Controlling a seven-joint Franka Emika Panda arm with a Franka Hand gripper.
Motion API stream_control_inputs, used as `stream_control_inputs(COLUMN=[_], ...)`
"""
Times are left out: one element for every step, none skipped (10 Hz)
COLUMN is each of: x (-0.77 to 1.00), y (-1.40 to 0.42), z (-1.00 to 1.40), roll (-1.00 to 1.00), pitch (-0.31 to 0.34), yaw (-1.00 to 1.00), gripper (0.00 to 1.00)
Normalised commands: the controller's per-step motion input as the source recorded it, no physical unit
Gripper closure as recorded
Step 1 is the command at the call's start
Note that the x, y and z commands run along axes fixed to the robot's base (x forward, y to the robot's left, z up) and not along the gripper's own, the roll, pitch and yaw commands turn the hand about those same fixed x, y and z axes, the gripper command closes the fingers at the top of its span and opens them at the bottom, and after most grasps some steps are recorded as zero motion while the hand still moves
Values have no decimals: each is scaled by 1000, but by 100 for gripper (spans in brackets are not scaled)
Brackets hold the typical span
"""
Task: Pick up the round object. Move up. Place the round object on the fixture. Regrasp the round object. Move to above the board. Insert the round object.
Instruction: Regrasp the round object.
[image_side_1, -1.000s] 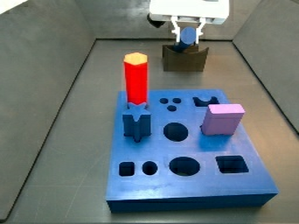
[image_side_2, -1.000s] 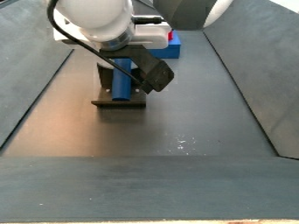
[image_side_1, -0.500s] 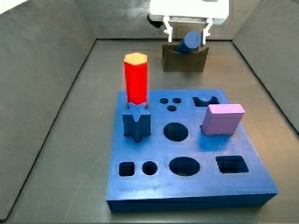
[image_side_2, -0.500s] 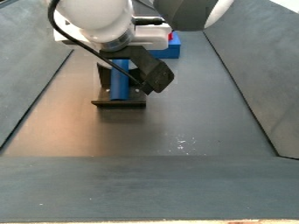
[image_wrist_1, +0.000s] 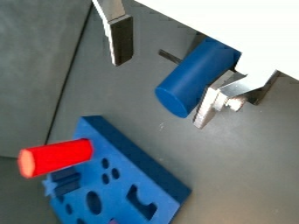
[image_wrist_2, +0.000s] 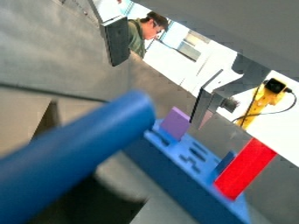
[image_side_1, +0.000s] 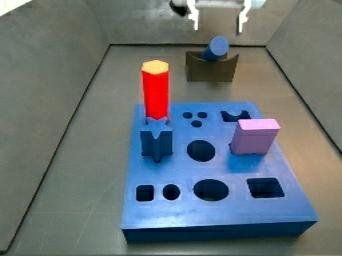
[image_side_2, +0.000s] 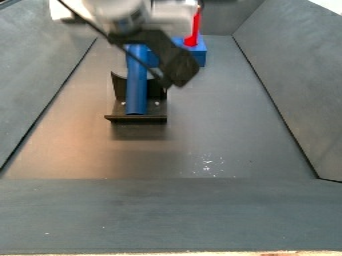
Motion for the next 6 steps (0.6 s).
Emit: stream_control_inputs(x=[-36,-37,-31,-29,149,154], y=[11,9,12,11,-765,-743], z=[871,745,428,299,710,633], roll=[39,39,39,41,1000,1000], pitch=[15,21,36,42,47,47], yaw=[7,7,7,6,34,33], gripper=[0,0,0,0,0,0])
